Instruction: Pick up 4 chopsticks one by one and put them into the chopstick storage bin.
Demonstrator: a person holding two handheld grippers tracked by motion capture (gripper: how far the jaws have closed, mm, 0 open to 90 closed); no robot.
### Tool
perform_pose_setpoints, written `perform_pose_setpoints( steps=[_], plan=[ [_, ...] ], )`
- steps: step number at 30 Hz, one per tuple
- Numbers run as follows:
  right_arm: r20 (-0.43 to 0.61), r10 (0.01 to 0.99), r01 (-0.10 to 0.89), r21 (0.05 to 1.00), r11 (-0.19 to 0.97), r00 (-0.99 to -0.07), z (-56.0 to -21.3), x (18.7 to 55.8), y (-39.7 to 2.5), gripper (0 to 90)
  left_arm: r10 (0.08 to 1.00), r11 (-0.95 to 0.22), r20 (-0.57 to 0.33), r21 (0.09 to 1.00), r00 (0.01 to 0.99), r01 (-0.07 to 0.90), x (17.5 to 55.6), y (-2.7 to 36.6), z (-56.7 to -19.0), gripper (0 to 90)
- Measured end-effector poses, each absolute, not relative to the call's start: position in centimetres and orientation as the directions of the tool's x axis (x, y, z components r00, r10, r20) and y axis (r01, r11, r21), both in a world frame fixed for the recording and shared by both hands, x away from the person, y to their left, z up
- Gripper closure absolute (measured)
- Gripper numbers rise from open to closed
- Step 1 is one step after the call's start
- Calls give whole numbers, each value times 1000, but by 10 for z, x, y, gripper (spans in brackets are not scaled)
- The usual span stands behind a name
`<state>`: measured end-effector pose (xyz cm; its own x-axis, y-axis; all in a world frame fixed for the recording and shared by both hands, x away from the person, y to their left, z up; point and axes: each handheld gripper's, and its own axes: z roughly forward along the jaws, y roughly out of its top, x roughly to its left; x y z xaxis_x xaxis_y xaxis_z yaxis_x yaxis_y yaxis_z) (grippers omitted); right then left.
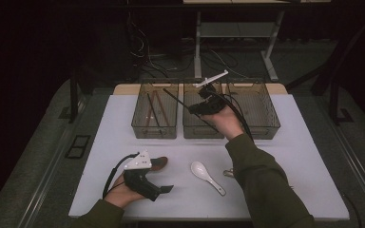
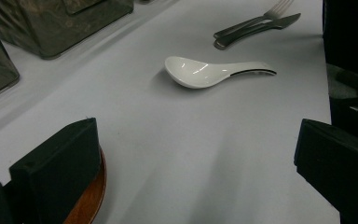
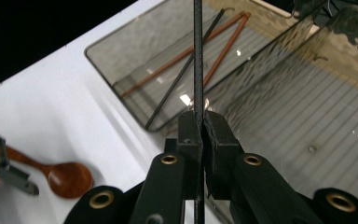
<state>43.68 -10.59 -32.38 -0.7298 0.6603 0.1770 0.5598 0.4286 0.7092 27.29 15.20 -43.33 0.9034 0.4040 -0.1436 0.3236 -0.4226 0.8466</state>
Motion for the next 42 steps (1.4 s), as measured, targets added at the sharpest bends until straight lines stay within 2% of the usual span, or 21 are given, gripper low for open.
perform_pose_setpoints(
  steps=[20, 42],
  plan=[
    [186, 695, 607, 670, 428, -695, -326, 484, -47, 854, 391, -418, -149, 851, 908, 320, 274, 153, -434, 0],
    [153, 775, 697, 567, 440, -613, -359, 531, 13, 853, 373, -411, -157, 855, 914, 315, 274, 152, -433, 0]
  ],
)
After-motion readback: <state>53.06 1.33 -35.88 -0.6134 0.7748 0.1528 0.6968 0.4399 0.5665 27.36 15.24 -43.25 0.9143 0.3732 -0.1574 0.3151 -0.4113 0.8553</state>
